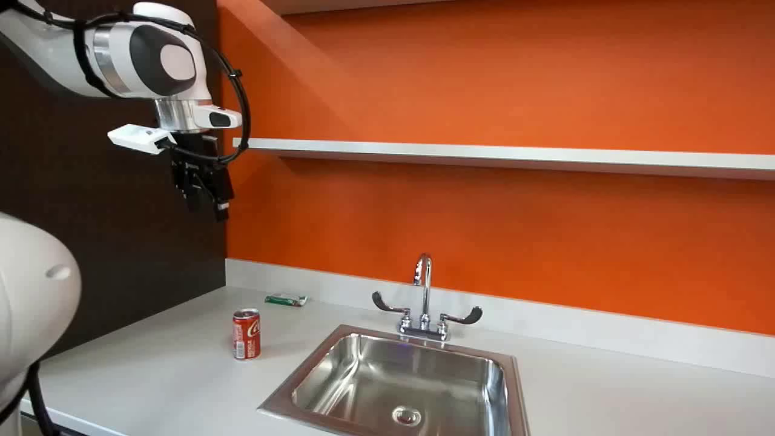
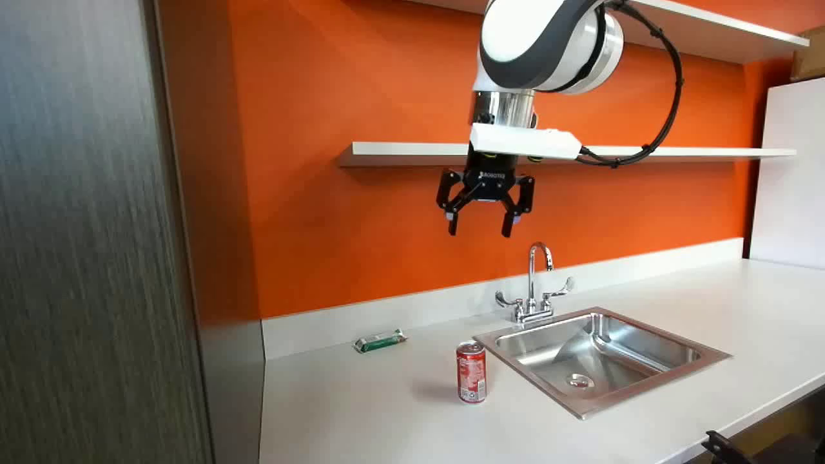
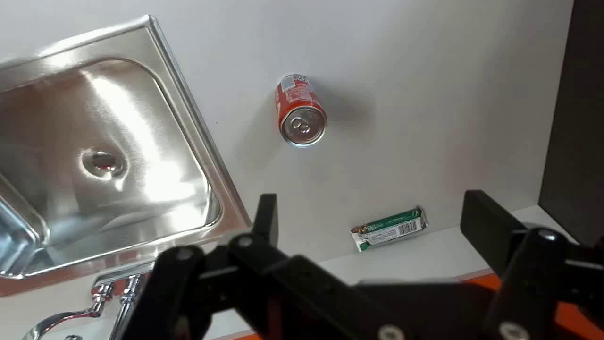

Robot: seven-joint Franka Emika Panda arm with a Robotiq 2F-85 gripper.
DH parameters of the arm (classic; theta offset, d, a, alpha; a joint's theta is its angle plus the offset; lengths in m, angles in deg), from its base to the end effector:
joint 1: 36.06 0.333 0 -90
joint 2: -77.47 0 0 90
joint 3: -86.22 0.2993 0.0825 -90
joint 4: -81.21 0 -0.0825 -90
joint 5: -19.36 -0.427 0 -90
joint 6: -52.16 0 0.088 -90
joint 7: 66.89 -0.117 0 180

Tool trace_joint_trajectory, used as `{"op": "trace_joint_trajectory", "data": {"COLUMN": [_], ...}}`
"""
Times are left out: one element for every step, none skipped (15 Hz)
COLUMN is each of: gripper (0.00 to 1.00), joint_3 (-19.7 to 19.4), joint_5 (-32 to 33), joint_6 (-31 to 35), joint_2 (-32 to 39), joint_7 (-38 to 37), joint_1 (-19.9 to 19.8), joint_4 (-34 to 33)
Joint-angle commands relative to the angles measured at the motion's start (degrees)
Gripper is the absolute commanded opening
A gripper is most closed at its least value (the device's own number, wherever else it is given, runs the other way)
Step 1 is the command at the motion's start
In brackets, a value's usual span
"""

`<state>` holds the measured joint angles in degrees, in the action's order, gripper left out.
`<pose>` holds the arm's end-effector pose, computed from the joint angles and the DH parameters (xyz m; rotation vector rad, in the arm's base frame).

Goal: Put the red can on the bottom shelf

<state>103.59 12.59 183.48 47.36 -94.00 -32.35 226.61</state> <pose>0.4310 0.1659 0.4267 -3.0454 0.2914 -0.4041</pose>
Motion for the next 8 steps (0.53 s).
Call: {"op": "trace_joint_trajectory", "data": {"gripper": [1.0, 1.0, 1.0, 1.0, 1.0, 1.0, 1.0, 1.0], "joint_3": [-0.7, -0.7, -0.7, -0.7, -0.7, -0.7, -0.71, -0.87], "joint_5": [0.51, 0.51, 0.51, 0.51, 0.51, 0.51, 0.9, 0.87], "joint_6": [-0.13, -0.13, -0.13, -0.13, -0.13, -0.13, -1.95, -2.97], "joint_2": [0.1, 0.1, 0.1, 0.1, 0.1, 0.1, 0.25, 0.3], "joint_7": [-0.35, -0.35, -0.35, -0.35, -0.35, -0.35, 0.28, 0.89], "joint_1": [0.72, 0.72, 0.72, 0.72, 0.72, 0.72, 0.88, 1.18], "joint_4": [-0.09, -0.09, -0.09, -0.09, -0.09, -0.09, -0.45, -0.57]}}
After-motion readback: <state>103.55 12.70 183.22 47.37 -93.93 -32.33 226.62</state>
